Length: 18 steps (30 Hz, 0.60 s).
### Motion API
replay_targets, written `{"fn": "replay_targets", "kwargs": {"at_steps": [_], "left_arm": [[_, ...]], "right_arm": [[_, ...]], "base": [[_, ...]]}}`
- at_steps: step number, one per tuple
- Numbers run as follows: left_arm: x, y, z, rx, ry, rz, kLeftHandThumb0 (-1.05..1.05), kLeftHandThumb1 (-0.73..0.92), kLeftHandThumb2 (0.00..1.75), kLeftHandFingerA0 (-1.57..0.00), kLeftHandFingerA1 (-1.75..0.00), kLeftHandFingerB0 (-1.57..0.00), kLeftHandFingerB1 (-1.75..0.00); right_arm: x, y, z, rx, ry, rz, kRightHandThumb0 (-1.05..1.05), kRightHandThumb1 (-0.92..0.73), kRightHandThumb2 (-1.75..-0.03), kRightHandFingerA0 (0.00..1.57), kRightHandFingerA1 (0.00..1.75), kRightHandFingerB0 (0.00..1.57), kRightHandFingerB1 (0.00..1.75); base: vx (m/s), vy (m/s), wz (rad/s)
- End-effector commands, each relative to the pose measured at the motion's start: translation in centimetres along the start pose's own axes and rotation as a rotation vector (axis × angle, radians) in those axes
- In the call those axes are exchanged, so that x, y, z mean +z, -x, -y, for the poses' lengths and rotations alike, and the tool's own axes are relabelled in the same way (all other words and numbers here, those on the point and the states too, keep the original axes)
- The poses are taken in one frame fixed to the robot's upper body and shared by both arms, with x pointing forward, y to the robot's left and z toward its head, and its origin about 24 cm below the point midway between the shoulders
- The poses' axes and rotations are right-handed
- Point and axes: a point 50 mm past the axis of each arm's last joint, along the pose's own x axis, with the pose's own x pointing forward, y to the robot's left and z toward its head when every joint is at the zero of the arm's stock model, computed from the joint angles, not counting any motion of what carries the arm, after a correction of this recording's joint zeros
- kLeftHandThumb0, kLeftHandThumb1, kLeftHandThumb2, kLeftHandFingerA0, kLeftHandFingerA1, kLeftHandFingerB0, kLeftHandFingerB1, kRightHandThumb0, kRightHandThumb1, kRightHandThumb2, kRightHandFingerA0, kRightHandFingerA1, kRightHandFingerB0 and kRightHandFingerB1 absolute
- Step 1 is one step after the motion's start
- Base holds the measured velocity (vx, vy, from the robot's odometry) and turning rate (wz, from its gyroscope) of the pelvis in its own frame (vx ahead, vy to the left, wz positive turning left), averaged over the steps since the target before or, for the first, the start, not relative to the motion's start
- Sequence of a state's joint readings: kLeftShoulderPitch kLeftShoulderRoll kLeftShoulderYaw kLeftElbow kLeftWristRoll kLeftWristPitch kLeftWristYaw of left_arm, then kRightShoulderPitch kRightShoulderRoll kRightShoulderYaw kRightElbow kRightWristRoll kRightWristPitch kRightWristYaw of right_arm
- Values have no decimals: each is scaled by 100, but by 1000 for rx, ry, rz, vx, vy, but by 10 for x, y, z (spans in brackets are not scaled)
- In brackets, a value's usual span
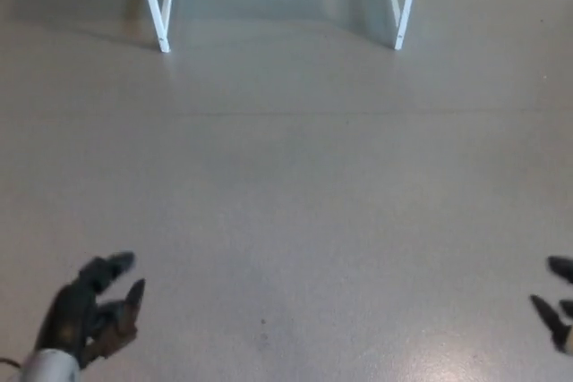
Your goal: The robot walks towards a desk on which a file tray is kept in the middle and a cube is kept to its right. The robot lifts the cube using its right hand and places it on the file tray.
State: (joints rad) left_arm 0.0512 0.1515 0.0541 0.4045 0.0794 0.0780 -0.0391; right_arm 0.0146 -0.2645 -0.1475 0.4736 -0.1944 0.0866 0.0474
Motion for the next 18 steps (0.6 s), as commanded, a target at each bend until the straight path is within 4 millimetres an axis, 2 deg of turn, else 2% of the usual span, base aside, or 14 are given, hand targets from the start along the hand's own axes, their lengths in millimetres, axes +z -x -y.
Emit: {"fn": "replay_targets", "kwargs": {"at_steps": [1, 2, 3, 4, 5, 6, 7, 8, 9, 10, 15, 16, 17, 18], "left_arm": [[-105, 104, -115, 178, -307, -328, -62, 81, 74, -15, -55, -2, -15], [-127, 113, -117, 188, -241, -433, -65, 87, 66, -21, -47, 0, -23], [-149, 127, -115, 217, -116, -560, -59, 88, 67, -18, -46, 0, -21], [-159, 141, -112, 235, -24, -633, -64, 87, 75, -8, -45, -7, -9], [-166, 154, -110, 222, -5, -710, -62, 91, 72, -11, -46, -3, -18], [-169, 161, -111, 195, -44, -759, -70, 63, 97, -7, -53, 0, -27], [-172, 168, -113, 174, -68, -787, -70, 63, 97, -7, -53, 0, -27], [-177, 170, -117, 176, -113, -827, -60, 87, 69, -12, -46, -7, -19], [-179, 172, -121, 190, -122, -839, -73, 66, 98, -1, -47, -2, -21], [-180, 174, -122, 252, -62, -820, -72, 67, 99, -2, -48, 0, -20], [-181, 174, -121, 216, -80, -800, -65, 67, 101, 0, -47, 0, -27], [-181, 174, -122, 213, -77, -795, -70, 64, 97, -7, -51, 0, -26], [-180, 174, -122, 212, -77, -793, -68, 64, 96, -3, -49, 0, -25], [-179, 173, -123, 189, -113, -812, -65, 66, 100, -1, -48, 0, -30]], "right_arm": [[-128, 90, 147, -243, 15, -372, -43, -67, -60, 55, 55, 12, 29], [-141, 96, 144, -232, -23, -461, -45, -67, -61, 25, 45, 12, 26], [-152, 106, 143, -182, 188, -586, -75, -64, -93, 47, 56, 8, 33], [-157, 112, 139, -79, 463, -630, -75, -59, -88, 51, 54, 9, 37], [-158, 114, 139, 15, 573, -685, -72, -57, -88, 40, 51, 8, 37], [-159, 117, 139, 63, 607, -683, -70, -72, -63, 52, 42, 14, 27], [-162, 120, 138, 85, 632, -679, -70, -72, -63, 52, 42, 14, 27], [-167, 120, 137, 69, 592, -709, -66, -71, -61, 59, 42, 15, 28], [-169, 119, 137, 63, 498, -736, -63, -70, -61, 76, 61, 14, 27], [-166, 121, 139, 73, 526, -727, -67, -72, -62, 53, 48, 15, 28], [-171, 125, 138, 75, 551, -713, -63, -70, -61, 53, 41, 16, 28], [-173, 126, 136, 85, 554, -695, -72, -59, -87, 41, 51, 10, 39], [-174, 125, 134, 83, 549, -713, -69, -57, -86, 33, 49, 9, 39], [-175, 126, 133, 80, 591, -674, -68, -56, -86, 43, 52, 8, 38]], "base": [[0, 0, 0], [0, 0, 0], [0, 0, 0], [0, 0, 0], [0, 0, 0], [0, 0, 0], [0, 0, 0], [0, 0, 0], [0, 0, 0], [0, 0, 0], [0, 0, 0], [0, 0, 0], [0, 0, 0], [0, 0, 0]]}}
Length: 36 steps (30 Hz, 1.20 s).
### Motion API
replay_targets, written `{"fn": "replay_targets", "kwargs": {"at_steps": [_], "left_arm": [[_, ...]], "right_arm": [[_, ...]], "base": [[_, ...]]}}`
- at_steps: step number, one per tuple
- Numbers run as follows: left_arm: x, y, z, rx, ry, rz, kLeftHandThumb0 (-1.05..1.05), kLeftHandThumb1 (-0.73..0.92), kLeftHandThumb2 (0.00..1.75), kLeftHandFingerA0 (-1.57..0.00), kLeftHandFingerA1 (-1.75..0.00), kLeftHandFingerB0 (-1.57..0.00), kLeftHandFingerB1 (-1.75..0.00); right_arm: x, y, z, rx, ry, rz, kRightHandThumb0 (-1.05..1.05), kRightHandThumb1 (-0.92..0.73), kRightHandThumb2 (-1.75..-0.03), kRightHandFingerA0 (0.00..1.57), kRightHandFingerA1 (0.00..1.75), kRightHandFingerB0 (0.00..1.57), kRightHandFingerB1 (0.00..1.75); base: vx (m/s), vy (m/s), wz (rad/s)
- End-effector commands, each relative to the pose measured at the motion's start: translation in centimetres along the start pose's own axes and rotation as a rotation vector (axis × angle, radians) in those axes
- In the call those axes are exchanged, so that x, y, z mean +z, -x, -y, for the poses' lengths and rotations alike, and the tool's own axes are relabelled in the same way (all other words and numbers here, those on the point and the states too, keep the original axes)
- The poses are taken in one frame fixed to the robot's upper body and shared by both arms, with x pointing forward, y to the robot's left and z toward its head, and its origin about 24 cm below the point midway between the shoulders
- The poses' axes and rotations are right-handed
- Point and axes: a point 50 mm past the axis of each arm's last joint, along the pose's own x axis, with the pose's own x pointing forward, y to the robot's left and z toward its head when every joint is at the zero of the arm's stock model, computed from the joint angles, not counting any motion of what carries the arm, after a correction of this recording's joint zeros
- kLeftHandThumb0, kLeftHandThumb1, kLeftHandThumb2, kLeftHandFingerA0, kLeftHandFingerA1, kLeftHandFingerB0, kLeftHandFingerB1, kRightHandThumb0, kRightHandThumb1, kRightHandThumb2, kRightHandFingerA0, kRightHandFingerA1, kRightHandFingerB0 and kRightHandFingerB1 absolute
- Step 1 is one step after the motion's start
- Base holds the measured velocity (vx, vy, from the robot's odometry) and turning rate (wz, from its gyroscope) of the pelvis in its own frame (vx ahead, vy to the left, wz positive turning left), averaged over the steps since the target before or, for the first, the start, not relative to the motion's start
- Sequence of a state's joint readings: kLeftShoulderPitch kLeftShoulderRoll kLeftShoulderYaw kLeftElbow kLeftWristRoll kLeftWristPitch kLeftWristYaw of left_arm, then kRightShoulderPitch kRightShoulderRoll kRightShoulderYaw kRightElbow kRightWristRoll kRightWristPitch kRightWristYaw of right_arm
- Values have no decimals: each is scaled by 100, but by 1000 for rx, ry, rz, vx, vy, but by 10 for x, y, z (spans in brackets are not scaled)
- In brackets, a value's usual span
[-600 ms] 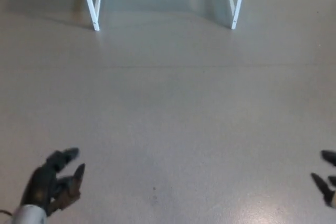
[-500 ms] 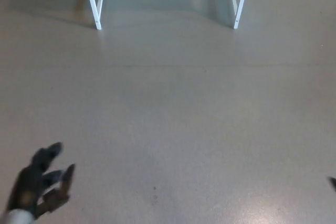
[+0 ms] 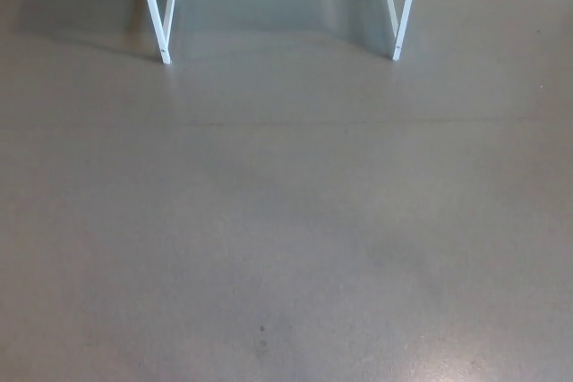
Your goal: The robot walks towards a desk on which a file tray is kept in the middle and a cube is kept to its right. The robot lifts the cube using its right hand and places it on the file tray.
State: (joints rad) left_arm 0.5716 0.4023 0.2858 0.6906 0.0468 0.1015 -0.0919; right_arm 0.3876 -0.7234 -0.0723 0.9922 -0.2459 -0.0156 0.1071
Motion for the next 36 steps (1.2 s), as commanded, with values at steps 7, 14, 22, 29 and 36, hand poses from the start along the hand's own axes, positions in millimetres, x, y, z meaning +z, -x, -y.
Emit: {"fn": "replay_targets", "kwargs": {"at_steps": [7, 14, 22, 29, 36], "left_arm": [[-8, 1, -14, -35, -41, -44, -64, 65, 101, 0, -48, 0, -30], [-1, 1, -12, -54, 73, 13, -73, 66, 101, -3, -46, -2, -24], [22, -9, -1, -77, 70, 128, -65, 88, 66, -18, -41, -18, -30], [45, -11, -4, -50, 65, 184, -62, 89, 66, -21, -44, -22, -33], [51, -12, 5, -90, 31, 181, -62, 88, 66, -23, -49, -21, -35]], "right_arm": [[5, -1, 2, 15, 12, 114, -66, -58, -85, 61, 56, 7, 35], [8, 4, 4, 44, -103, 203, -58, -55, -81, 34, 49, 6, 35], [24, -4, 6, 63, -323, 256, -50, -66, -59, 32, 38, 6, 25], [40, -2, 28, 56, -367, 338, -49, -64, -59, 29, 42, 6, 25], [43, -6, 28, 34, -513, 327, -43, -61, -61, 30, 46, 10, 23]], "base": [[0, 0, 0], [0, 0, 0], [-3, -6, 3], [49, -199, 7], [151, -228, -5]]}}
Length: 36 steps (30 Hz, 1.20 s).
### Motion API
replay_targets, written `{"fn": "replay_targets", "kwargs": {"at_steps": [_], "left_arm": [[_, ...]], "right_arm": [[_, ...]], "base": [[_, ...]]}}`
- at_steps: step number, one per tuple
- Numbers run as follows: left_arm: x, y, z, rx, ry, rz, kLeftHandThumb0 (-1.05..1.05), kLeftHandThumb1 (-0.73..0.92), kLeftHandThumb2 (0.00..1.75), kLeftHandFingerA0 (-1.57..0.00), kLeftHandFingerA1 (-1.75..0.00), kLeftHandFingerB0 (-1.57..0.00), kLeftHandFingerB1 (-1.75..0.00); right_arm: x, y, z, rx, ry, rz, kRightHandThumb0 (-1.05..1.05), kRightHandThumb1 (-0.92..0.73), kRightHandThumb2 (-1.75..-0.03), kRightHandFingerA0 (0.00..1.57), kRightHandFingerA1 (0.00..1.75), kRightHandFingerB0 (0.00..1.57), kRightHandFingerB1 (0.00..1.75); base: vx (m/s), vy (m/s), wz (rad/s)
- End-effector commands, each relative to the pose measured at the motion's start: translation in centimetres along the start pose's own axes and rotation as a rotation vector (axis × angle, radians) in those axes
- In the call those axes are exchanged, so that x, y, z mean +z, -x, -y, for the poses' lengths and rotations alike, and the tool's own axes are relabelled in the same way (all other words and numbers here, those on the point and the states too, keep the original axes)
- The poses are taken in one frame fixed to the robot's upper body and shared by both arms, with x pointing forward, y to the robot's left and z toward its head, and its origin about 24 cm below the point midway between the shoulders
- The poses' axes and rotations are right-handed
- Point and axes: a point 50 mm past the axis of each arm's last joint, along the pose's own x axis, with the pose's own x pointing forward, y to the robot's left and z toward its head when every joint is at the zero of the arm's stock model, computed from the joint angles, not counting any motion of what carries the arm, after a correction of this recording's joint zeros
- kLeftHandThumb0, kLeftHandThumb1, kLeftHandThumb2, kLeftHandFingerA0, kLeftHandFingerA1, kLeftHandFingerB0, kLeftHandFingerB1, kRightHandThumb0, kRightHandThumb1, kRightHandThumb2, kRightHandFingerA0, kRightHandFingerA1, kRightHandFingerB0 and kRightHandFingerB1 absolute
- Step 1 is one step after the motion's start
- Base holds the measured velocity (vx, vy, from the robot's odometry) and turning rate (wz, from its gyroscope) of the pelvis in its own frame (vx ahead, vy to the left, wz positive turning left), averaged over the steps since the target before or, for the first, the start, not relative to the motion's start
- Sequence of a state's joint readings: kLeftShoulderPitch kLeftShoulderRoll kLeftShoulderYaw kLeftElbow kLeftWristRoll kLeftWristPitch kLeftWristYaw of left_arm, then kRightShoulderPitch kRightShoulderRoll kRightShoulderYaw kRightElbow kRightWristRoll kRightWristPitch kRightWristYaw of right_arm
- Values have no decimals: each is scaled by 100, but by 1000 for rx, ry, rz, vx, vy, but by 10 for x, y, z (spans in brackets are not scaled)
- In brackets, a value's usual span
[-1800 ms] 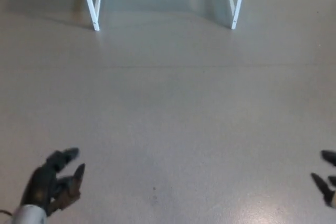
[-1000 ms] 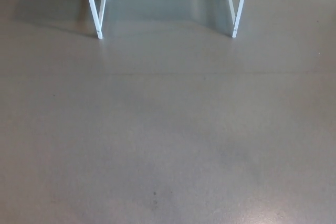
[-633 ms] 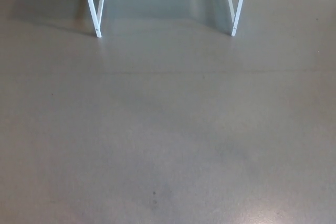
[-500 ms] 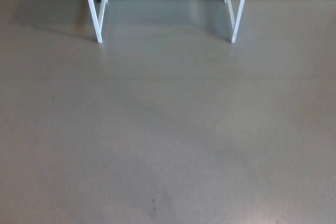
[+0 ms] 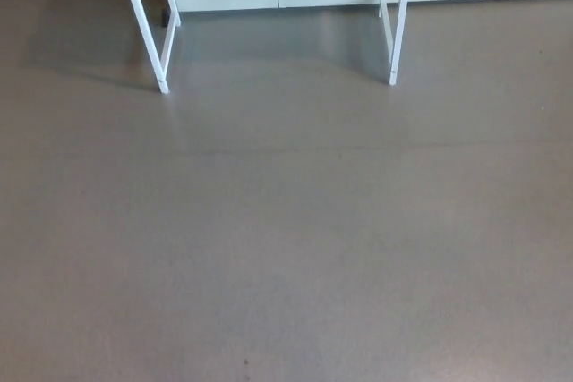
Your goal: The robot walks towards a desk on which a file tray is kept in the middle and a cube is kept to its right. The robot lifts the cube using its right hand and places it on the file tray.
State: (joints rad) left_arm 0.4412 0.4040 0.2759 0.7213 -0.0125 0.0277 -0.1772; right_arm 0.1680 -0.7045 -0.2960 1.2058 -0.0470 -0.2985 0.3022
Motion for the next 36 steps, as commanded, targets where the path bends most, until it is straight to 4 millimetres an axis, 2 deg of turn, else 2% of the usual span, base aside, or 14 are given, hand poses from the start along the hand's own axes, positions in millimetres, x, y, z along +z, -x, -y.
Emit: {"fn": "replay_targets", "kwargs": {"at_steps": [1, 2, 3, 4, 5, 6, 11, 12, 22, 23, 29, 30, 31, 36], "left_arm": [[1, -1, -3, -3, -38, -6, -62, 88, 66, -23, -49, -21, -35], [-4, 0, -4, -4, -47, -9, -64, 87, 65, -23, -50, -21, -35], [-8, 2, -6, 8, -20, -33, -64, 87, 66, -27, -54, -21, -35], [-10, 3, -7, 7, -13, -39, -67, 71, 96, -22, -56, -15, -46], [-13, 3, -7, 13, -3, -51, -62, 87, 65, -23, -48, -18, -34], [-16, 3, -8, 27, -6, -74, -65, 70, 95, -24, -57, -16, -46], [-13, 2, -9, 17, -24, -69, -66, 71, 97, -20, -56, -11, -45], [-14, 1, -10, 12, -29, -60, -64, 88, 65, -24, -47, -18, -33], [-25, 5, -8, -16, -20, -90, -64, 89, 65, -21, -45, -15, -33], [-27, 5, -9, -16, -13, -96, -34, 61, 114, -3, -51, 0, -49], [-24, 2, -8, -9, 22, -94, -35, 59, 113, -1, -50, 0, -49], [-23, 4, -8, -27, -7, -80, -70, 76, 97, -14, -50, -7, -43], [-21, 4, -8, -23, -16, -81, -67, 92, 67, -23, -47, -15, -36], [-21, 4, -7, -22, -3, -75, -66, 92, 67, -22, -47, -14, -37]], "right_arm": [[-5, 1, -4, 28, -77, -9, -43, -61, -61, 30, 46, 10, 23], [-9, 4, -6, 28, 17, 5, -55, -50, -78, 28, 52, 7, 33], [-13, 7, -5, 56, 48, -11, -47, -65, -59, 28, 41, 6, 25], [-15, 8, -7, 39, 61, -12, -50, -52, -76, 38, 54, 7, 28], [-17, 8, -7, 40, 67, -24, -46, -64, -63, 42, 47, 9, 19], [-22, 9, -7, 41, 31, -39, -48, -66, -59, 28, 41, 7, 26], [-20, 8, -10, 44, 96, -32, -49, -66, -62, 24, 40, 7, 19], [-20, 9, -12, 57, 13, -2, -46, -63, -62, 26, 44, 8, 19], [-26, 11, -14, 57, 53, -26, -56, -53, -81, 45, 57, 6, 30], [-26, 10, -13, 52, 55, -42, -55, -52, -79, 33, 52, 6, 33], [-23, 8, -14, 78, 53, -46, -47, -65, -63, 41, 45, 10, 20], [-24, 8, -14, 69, 0, -40, -51, -52, -76, 42, 54, 7, 30], [-24, 9, -14, 76, -7, -29, -53, -52, -78, 44, 55, 7, 29], [-24, 9, -14, 66, 9, -29, -45, -63, -59, 45, 46, 12, 26]], "base": [[192, -80, 8], [204, -38, 1], [182, -10, -5], [222, 9, -7], [256, 41, -12], [264, 84, -11], [315, 142, -19], [415, 205, 70], [286, 134, -7], [205, -36, 8], [290, -144, 11], [307, -184, 4], [145, -131, 1], [74, -27, -7]]}}
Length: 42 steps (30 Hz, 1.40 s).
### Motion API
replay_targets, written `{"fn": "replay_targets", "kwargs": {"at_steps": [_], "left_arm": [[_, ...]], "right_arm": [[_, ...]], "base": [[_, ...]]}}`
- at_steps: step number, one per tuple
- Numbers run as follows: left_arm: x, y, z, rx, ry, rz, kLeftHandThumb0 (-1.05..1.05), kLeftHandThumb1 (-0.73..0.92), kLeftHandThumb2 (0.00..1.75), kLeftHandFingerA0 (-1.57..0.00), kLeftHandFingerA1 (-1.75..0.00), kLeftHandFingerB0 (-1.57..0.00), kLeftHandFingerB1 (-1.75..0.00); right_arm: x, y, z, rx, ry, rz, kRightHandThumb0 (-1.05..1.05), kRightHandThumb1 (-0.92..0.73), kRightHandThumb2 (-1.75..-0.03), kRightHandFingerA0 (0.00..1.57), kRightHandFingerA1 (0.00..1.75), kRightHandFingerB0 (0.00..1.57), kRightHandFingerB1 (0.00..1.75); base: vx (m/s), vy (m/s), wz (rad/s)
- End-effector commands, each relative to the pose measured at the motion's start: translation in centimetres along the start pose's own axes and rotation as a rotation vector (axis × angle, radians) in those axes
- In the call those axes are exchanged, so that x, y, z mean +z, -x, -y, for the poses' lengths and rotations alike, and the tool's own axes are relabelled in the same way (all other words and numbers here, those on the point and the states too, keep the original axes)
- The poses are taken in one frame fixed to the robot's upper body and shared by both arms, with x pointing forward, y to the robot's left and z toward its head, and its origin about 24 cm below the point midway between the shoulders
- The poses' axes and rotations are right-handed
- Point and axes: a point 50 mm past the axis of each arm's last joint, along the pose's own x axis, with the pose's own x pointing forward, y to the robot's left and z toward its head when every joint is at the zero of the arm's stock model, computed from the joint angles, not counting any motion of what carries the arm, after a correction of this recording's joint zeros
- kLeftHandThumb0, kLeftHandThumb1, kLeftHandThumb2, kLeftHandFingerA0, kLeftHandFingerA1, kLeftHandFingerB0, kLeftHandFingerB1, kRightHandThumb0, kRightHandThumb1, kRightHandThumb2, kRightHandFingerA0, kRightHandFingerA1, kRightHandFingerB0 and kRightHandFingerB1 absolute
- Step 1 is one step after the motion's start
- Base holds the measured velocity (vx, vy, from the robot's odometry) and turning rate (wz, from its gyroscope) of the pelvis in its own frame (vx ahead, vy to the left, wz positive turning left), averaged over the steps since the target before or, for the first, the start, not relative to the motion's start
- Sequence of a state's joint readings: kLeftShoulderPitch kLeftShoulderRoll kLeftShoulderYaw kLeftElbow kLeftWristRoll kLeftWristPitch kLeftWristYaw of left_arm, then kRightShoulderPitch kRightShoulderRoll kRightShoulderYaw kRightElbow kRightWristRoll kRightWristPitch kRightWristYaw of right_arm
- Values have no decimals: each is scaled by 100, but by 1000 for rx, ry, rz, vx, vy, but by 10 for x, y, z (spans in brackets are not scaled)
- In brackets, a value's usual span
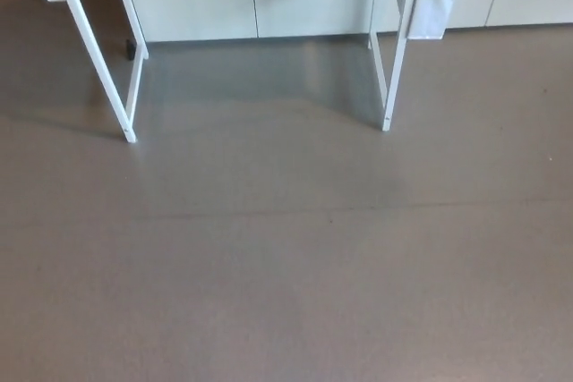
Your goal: The robot walks towards a desk on which a file tray is kept in the middle and a cube is kept to its right. The robot lifts the cube using its right hand and places it on the file tray.
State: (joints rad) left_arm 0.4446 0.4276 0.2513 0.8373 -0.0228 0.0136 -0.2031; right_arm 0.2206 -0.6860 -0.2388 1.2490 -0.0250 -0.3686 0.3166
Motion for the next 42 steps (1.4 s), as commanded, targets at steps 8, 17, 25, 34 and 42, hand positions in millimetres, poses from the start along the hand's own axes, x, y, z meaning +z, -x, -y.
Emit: {"fn": "replay_targets", "kwargs": {"at_steps": [8, 17, 25, 34, 42], "left_arm": [[8, 0, -6, 30, 24, 0, -69, 91, 66, -27, -47, -19, -38], [15, 1, -5, 15, 12, 35, -69, 75, 100, -18, -52, -8, -44], [13, 5, -6, -10, 23, 56, -34, 63, 116, -2, -50, -1, -50], [11, 6, -6, -9, 50, 63, -70, 92, 68, -13, -42, -11, -25], [12, 5, -6, -17, 21, 71, -69, 92, 73, -13, -44, -7, -24]], "right_arm": [[-1, 1, 1, -6, 5, -2, -55, -50, -78, 29, 50, 7, 33], [0, 2, 0, 7, -4, 24, -55, -50, -77, 28, 50, 7, 34], [-5, 1, -4, -1, -53, -1, -41, -63, -59, 39, 47, 13, 26], [-7, 6, -1, 41, 5, 12, -47, -64, -59, 28, 41, 7, 25], [-7, 7, -1, 50, -17, 16, -48, -62, -58, 32, 41, 7, 25]], "base": [[154, 126, -6], [80, 52, 6], [49, -122, 1], [9, 163, -10], [18, 198, -6]]}}
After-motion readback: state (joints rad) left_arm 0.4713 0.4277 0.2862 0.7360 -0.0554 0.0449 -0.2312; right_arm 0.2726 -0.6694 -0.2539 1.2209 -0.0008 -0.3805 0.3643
